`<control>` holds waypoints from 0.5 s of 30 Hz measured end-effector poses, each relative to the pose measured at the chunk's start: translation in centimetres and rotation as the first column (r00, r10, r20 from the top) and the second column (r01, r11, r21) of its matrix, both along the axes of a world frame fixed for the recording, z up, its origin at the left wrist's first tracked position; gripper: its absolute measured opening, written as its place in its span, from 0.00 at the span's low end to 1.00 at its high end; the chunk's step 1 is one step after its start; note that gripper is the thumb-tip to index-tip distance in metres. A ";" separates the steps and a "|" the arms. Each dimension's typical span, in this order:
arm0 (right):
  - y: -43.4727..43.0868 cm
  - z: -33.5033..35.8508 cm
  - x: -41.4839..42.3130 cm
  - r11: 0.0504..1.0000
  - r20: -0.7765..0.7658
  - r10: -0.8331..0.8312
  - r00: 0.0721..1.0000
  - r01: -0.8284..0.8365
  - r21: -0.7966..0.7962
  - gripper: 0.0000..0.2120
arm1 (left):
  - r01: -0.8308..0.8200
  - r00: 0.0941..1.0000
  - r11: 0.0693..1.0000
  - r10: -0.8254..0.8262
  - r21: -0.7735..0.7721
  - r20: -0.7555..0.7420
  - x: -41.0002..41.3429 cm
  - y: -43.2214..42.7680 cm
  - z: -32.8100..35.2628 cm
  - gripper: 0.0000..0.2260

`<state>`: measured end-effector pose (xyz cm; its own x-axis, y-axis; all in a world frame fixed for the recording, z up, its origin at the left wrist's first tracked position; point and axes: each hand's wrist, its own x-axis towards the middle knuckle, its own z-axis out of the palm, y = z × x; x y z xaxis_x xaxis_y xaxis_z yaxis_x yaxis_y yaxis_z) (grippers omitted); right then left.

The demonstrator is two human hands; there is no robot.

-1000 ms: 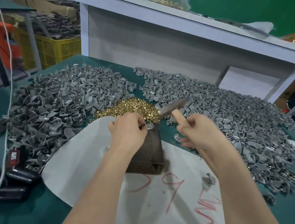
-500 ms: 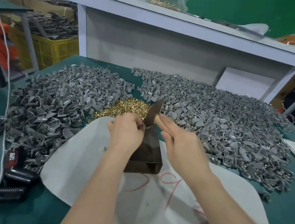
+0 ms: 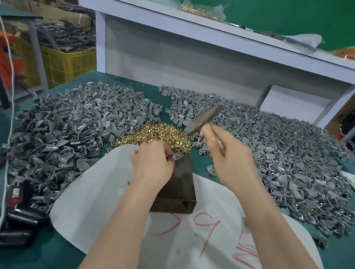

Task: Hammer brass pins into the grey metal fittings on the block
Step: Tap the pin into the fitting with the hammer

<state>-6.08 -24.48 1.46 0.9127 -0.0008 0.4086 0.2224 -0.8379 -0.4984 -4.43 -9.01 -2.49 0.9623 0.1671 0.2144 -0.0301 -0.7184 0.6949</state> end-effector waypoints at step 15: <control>0.0 -5.0 2.4 0.896 -0.315 -0.353 0.881 0.222 -0.384 0.18 | 0.018 1.000 0.999 -0.018 -0.049 -0.006 -0.2 -0.2 0.2 0.02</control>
<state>-3.66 -24.48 -3.57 0.9746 -0.2134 0.0678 -0.1984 -0.9633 -0.1809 -4.66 -9.20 -2.34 0.9665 0.1599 0.2005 -0.0384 -0.6826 0.7297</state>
